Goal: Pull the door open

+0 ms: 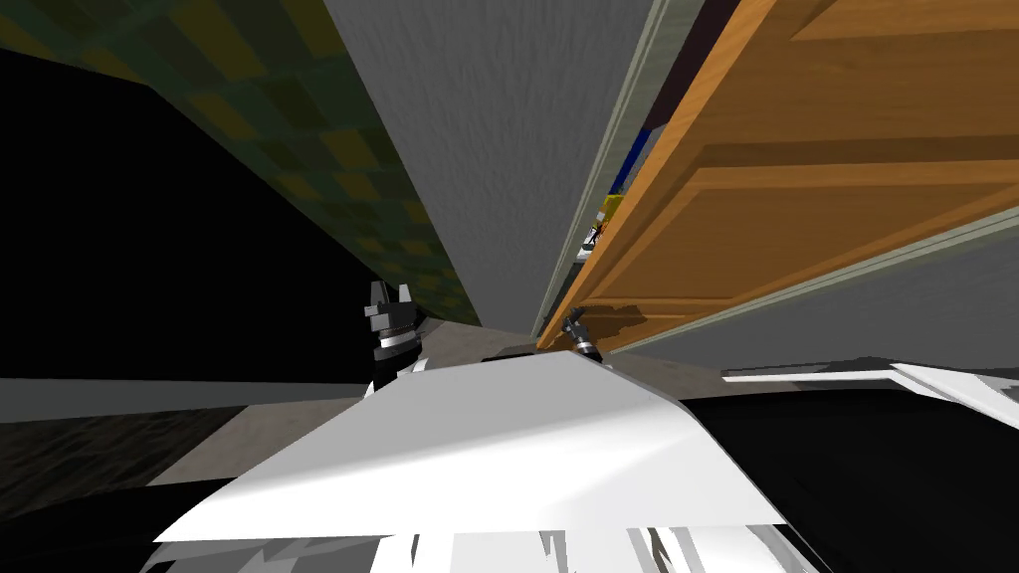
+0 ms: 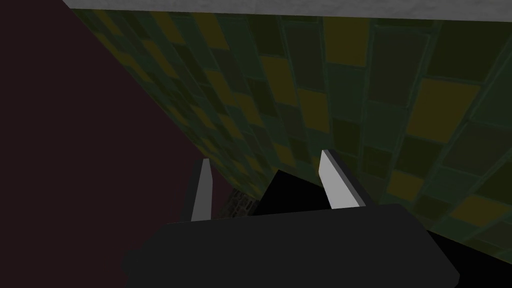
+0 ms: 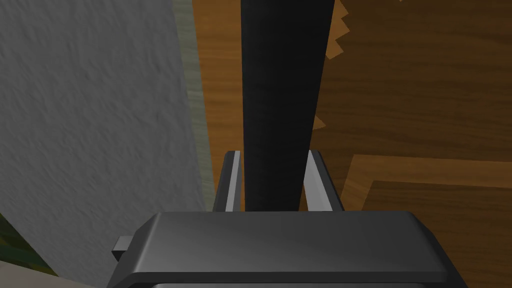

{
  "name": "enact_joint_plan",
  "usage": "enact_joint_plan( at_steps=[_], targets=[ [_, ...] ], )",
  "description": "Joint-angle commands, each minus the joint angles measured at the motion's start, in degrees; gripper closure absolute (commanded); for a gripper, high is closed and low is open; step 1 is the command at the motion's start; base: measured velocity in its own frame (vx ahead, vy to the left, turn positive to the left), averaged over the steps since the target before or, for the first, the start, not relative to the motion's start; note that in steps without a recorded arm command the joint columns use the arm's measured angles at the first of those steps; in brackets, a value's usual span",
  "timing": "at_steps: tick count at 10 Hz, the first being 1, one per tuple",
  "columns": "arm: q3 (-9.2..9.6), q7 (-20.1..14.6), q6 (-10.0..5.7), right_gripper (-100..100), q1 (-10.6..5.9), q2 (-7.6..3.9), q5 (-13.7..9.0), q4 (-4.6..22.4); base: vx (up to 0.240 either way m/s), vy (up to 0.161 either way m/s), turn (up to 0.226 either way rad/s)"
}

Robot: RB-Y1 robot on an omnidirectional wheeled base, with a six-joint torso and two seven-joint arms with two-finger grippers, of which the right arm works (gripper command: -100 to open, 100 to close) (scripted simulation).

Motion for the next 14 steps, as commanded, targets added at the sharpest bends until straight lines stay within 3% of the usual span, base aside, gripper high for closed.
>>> enact_joint_plan(
  at_steps=[1, 2, 3, 5, 8, 10, 11, 14],
  targets=[
    [0.14, -0.3, 0.91, 100, 0.35, 0.93, 0.3, 0.1, -0.189, -0.020, 0.007],
    [0.07, -0.1, 0.62, 100, -0.05, 0.30, 0.1, 0.4, -0.089, -0.003, 0.008],
    [0.50, -0.4, 1.94, 100, 0.45, -1.17, 0.4, 1.2, -0.143, -0.040, 0.112],
    [0.98, -0.8, 3.54, 100, 0.98, -2.55, 0.6, 2.0, -0.219, -0.065, 0.119],
    [1.70, -1.4, 5.97, 100, 1.78, -3.54, 1.0, 3.2, -0.239, -0.047, 0.089],
    [2.15, -1.8, 7.48, 100, 2.28, -3.53, 1.3, 3.9, -0.229, -0.066, 0.086],
    [2.18, -1.7, 6.93, 100, 2.09, -3.32, 1.3, 3.6, -0.103, -0.025, 0.018],
    [2.74, -1.7, 8.40, 100, 2.21, -4.66, 1.4, 5.2, -0.202, -0.060, 0.146]
  ],
)
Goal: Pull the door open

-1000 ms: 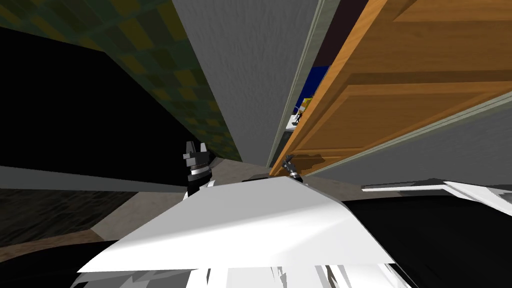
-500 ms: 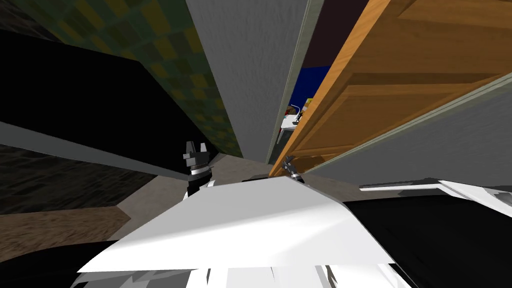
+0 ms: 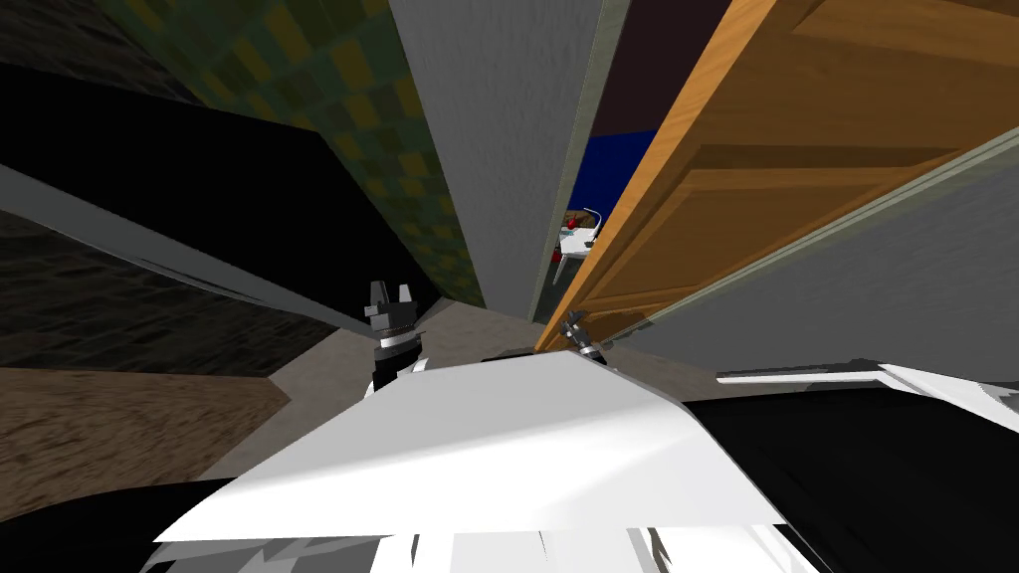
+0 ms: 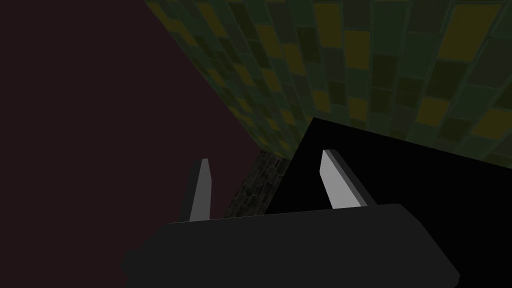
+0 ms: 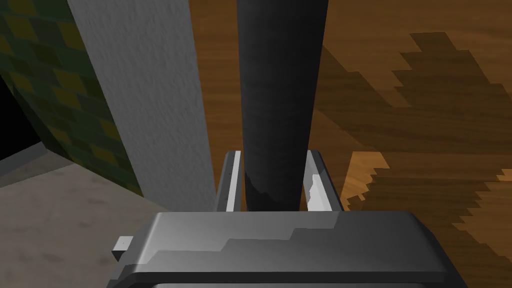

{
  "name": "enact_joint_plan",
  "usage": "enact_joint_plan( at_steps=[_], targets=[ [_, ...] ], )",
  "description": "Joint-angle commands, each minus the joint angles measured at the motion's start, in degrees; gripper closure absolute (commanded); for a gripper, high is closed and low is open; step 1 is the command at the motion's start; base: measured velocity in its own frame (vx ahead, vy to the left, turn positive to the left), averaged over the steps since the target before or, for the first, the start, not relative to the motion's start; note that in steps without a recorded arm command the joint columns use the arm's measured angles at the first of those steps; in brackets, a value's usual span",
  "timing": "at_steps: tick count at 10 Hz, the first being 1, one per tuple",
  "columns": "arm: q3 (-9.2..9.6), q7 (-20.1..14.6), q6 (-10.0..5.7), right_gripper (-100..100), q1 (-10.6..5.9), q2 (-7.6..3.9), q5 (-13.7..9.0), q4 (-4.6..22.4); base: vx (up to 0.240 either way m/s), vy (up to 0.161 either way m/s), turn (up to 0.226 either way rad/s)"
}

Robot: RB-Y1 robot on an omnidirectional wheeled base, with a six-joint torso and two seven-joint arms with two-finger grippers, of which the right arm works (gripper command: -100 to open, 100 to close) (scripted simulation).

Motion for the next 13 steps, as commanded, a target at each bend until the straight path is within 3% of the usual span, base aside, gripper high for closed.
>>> enact_joint_plan(
  at_steps=[1, 5, 7, 8, 13],
  targets=[
    [0.28, 0.0, 0.81, 100, 0.33, -0.67, 0.1, 0.8, -0.227, -0.078, 0.139],
    [0.93, 0.0, 2.70, 100, 0.29, -2.26, 0.0, 2.9, -0.234, -0.085, 0.152],
    [1.15, 0.0, 3.34, 100, 0.28, -2.75, 0.0, 3.6, -0.201, -0.051, 0.081],
    [1.19, 0.0, 3.09, 100, 0.21, -2.47, 0.1, 3.2, -0.091, -0.023, 0.020],
    [0.84, 0.4, 5.76, 100, 0.38, -4.52, 0.3, 6.1, -0.204, -0.077, 0.169]
  ],
)
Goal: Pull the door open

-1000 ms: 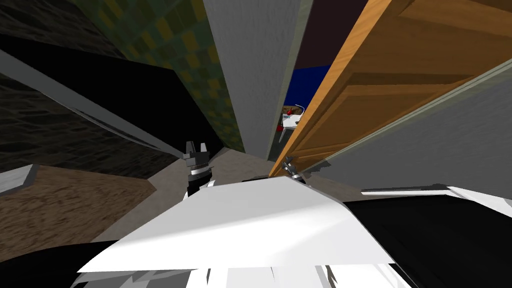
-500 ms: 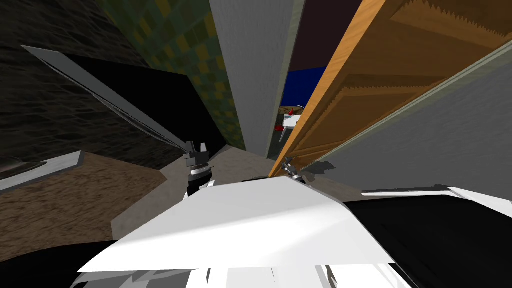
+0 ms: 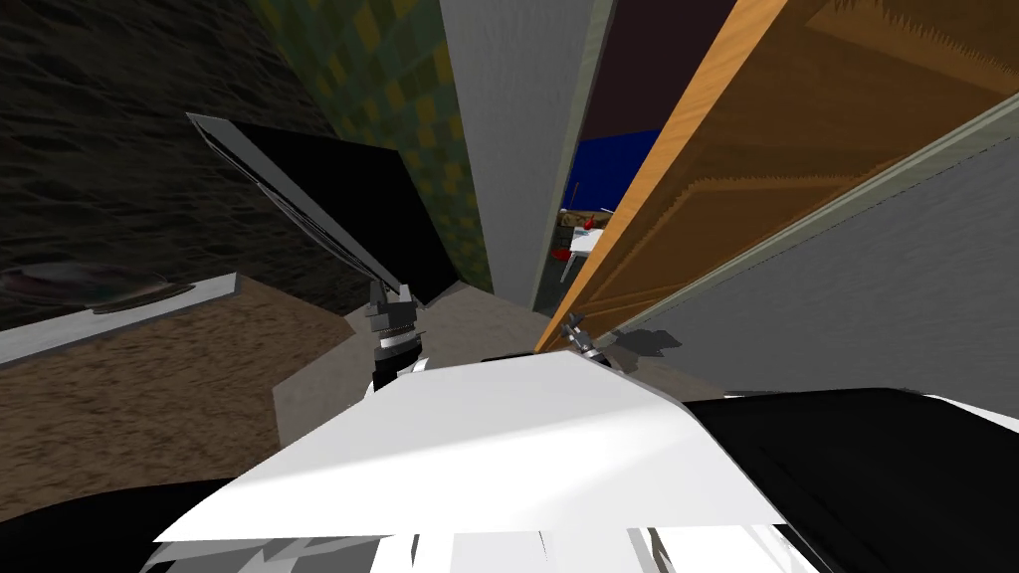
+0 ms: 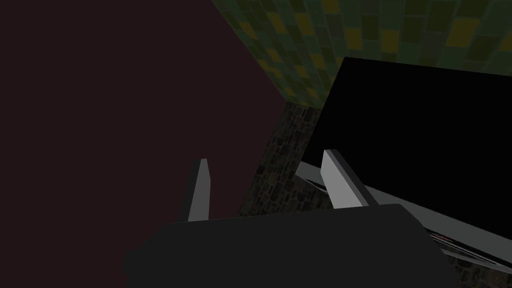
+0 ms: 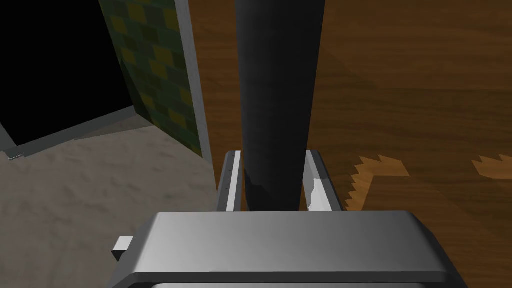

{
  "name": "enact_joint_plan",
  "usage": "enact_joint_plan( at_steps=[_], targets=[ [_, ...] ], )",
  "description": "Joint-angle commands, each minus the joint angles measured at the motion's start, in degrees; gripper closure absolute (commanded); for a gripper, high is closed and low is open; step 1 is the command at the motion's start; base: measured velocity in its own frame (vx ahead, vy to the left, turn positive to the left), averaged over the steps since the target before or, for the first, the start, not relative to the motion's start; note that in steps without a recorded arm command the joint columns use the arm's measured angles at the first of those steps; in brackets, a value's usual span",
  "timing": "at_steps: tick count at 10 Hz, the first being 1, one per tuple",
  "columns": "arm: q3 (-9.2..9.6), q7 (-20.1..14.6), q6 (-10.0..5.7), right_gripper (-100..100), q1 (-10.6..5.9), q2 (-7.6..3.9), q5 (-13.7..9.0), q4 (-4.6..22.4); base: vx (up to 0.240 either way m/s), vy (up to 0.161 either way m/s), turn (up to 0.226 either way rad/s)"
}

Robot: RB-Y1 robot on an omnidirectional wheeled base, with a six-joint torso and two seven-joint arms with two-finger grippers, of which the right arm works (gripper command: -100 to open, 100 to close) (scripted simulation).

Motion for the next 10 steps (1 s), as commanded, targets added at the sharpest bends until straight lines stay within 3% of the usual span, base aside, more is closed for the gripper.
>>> enact_joint_plan(
  at_steps=[1, 5, 6, 10],
  targets=[
    [-0.19, 0.2, 0.85, 100, 0.23, -0.61, 0.1, 0.9, -0.211, -0.068, 0.167],
    [-0.44, 0.5, 2.56, 100, 0.31, -1.94, 0.2, 2.8, -0.209, -0.071, 0.137],
    [-0.32, 0.2, 2.17, 100, 0.21, -1.66, 0.2, 2.2, -0.100, -0.036, 0.036],
    [-0.36, 0.7, 3.48, 100, 0.07, -2.62, 0.6, 3.9, -0.201, -0.079, 0.162]
  ],
)
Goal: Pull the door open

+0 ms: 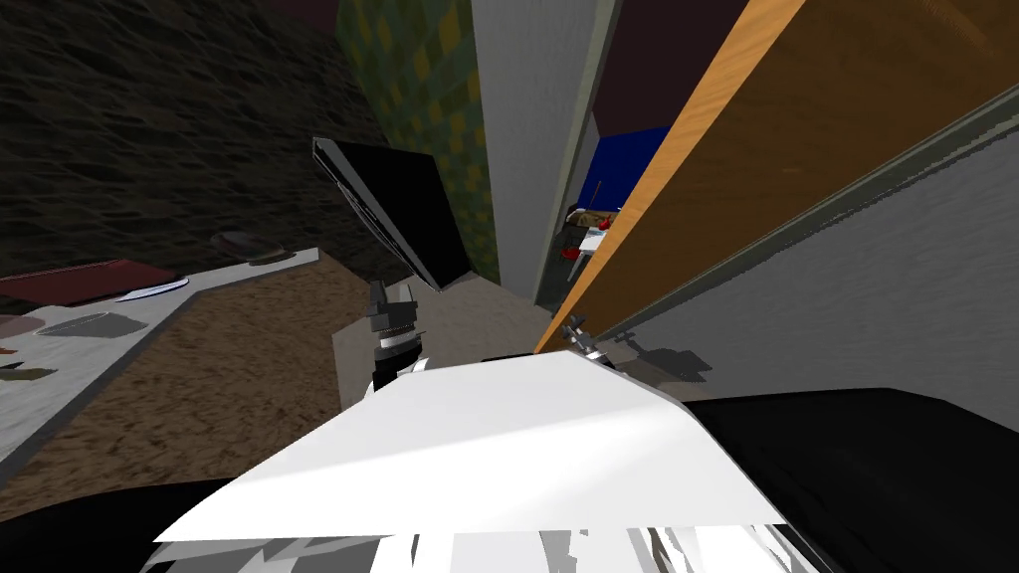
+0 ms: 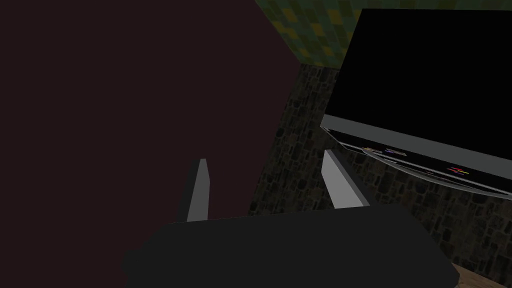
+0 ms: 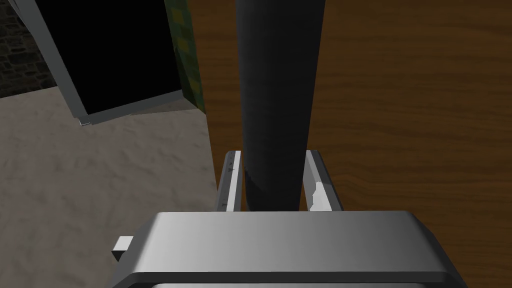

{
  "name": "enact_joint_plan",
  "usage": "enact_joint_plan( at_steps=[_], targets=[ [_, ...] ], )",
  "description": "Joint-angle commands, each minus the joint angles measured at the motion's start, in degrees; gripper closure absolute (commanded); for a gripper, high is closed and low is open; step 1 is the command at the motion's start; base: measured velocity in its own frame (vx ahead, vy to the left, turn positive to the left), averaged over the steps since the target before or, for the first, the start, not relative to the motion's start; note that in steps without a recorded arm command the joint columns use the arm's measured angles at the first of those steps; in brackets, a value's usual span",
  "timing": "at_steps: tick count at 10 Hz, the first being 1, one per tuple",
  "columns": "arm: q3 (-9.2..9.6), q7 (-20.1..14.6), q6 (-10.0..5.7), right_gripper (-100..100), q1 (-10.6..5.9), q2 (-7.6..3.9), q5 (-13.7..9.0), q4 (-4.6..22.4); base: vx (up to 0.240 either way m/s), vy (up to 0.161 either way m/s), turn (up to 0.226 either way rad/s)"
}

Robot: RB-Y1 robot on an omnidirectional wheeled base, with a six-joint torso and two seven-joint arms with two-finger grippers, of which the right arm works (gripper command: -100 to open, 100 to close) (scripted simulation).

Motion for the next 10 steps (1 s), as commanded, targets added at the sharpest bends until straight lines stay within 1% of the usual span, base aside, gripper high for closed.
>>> enact_joint_plan(
  at_steps=[1, 2, 4, 7, 8, 10],
  targets=[
    [-0.03, 0.1, 0.50, 100, 0.29, -0.26, 0.2, 0.5, -0.206, -0.089, 0.150],
    [-0.06, 0.2, 0.78, 100, 0.25, -0.49, 0.3, 0.8, -0.206, -0.050, 0.156],
    [-0.09, 0.3, 1.32, 100, 0.18, -0.91, 0.4, 1.5, -0.206, -0.099, 0.162],
    [-0.14, 0.5, 2.02, 100, 0.09, -1.46, 0.6, 2.4, -0.219, -0.073, 0.124],
    [-0.13, 0.6, 1.88, 100, -0.20, -1.52, 0.5, 2.4, -0.089, -0.029, 0.021],
    [-0.18, 0.7, 1.89, 100, -0.67, -1.78, 0.9, 3.1, -0.151, -0.052, 0.129]
  ],
)
